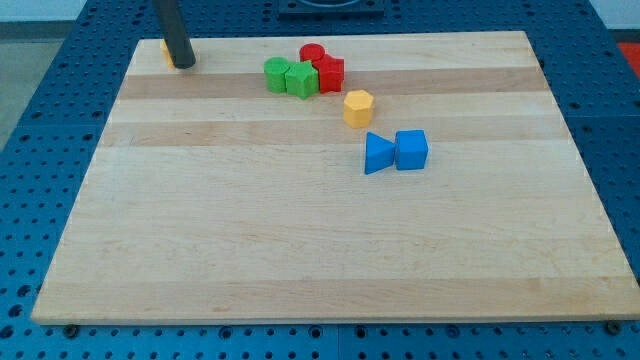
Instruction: Nudge the blue triangle right a bit
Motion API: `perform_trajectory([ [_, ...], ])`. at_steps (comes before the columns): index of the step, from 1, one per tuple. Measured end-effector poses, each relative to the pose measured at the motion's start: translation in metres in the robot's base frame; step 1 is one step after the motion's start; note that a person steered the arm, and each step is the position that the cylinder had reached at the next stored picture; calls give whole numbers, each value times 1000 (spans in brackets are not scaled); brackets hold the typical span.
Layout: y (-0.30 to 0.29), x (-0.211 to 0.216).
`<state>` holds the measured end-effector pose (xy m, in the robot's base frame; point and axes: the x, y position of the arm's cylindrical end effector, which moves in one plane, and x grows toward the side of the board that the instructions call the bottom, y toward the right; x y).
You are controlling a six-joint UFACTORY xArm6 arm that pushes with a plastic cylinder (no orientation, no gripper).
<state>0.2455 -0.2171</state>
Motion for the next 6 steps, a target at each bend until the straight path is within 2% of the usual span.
perform_trajectory([
  [2, 16, 60],
  [5, 140, 160],
  [6, 186, 164],
])
